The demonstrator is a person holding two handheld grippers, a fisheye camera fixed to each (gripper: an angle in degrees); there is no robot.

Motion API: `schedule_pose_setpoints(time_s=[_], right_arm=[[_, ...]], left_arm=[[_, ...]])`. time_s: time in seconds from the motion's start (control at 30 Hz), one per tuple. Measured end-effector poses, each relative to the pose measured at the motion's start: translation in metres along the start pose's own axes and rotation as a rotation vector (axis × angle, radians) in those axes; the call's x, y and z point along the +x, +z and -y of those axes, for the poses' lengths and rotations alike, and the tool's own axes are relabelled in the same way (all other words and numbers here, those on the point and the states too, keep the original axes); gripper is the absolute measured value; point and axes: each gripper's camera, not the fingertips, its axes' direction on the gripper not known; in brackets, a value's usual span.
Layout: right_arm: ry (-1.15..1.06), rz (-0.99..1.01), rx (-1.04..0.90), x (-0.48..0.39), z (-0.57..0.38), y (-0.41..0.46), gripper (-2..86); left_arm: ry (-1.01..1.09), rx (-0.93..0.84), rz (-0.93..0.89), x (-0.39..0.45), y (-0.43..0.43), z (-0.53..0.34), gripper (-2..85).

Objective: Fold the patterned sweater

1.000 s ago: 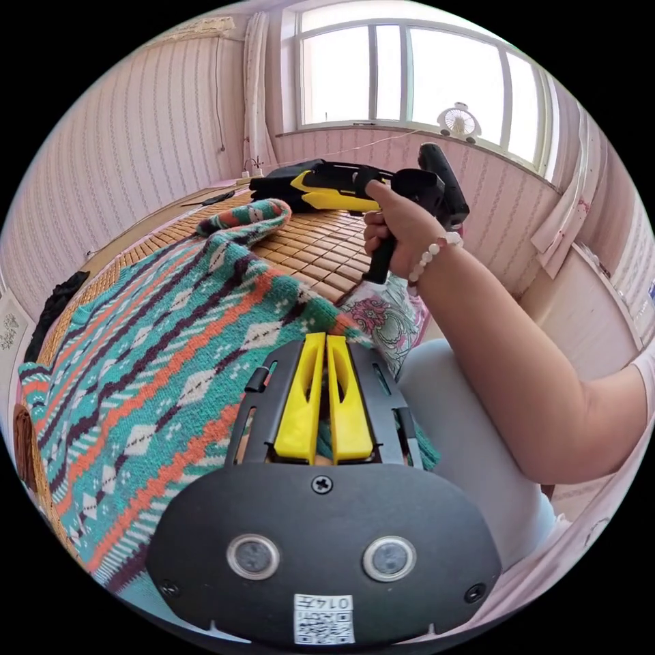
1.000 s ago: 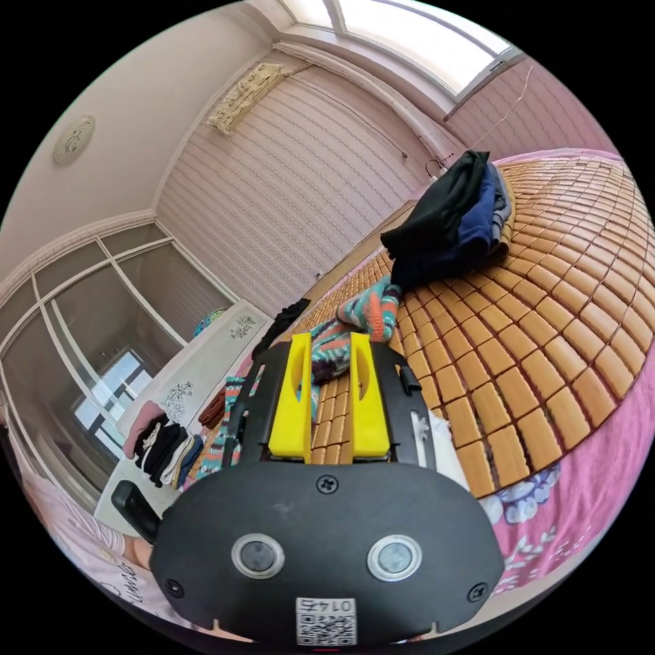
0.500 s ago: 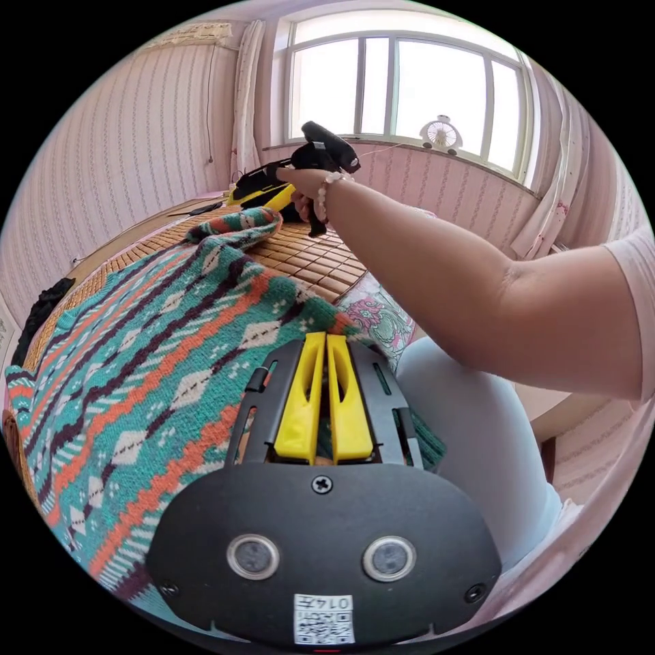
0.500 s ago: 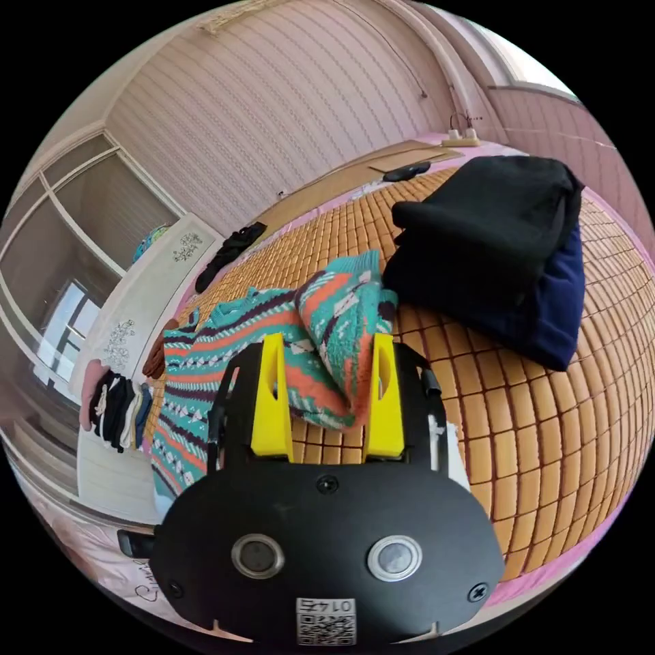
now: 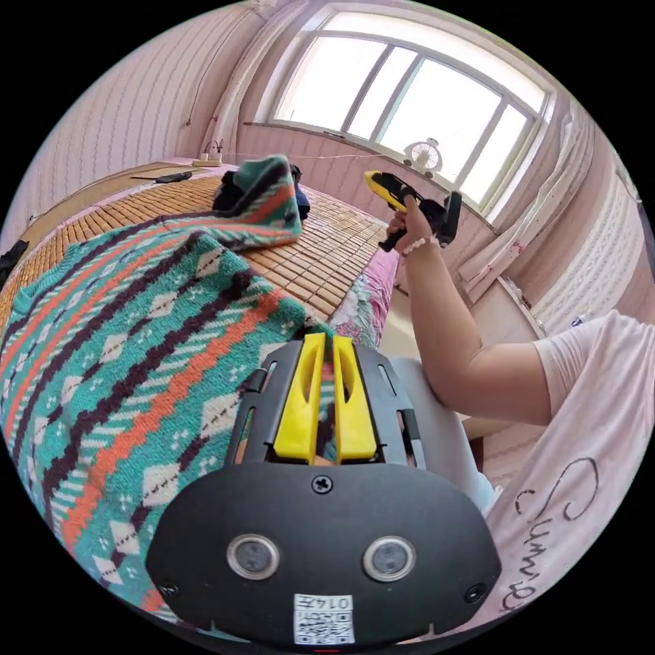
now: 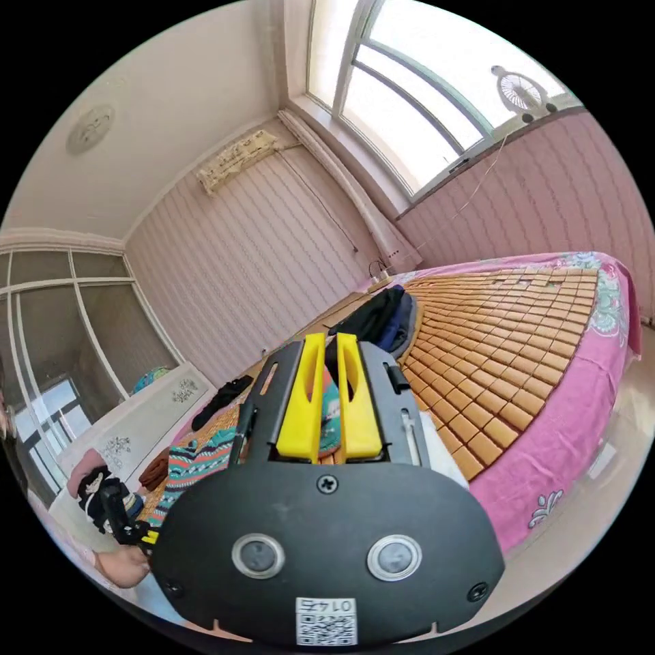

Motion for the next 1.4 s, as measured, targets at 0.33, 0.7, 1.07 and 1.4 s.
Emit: schedule_pose_setpoints(time_s=[0.33, 0.7, 1.07, 1.4], right_arm=[[0.19, 0.231, -0.421, 0.056, -0.03, 0.109, 9.0], [-0.192, 0.417, -0.833, -0.055, -0.05, 0.191, 0.2], [-0.311, 0.003, -0.604, -0.071, -0.039, 0.17, 10.0], [-0.212, -0.093, -0.154, -0.05, 0.004, 0.049, 4.3]], left_arm=[[0.065, -0.003, 0.426, -0.031, 0.023, 0.097, 5.8], [0.117, -0.134, 0.568, -0.031, 0.084, 0.111, 7.3], [0.099, -0.129, 0.54, -0.034, 0.084, 0.112, 6.6], [0.121, -0.151, 0.532, -0.033, 0.086, 0.111, 5.4]])
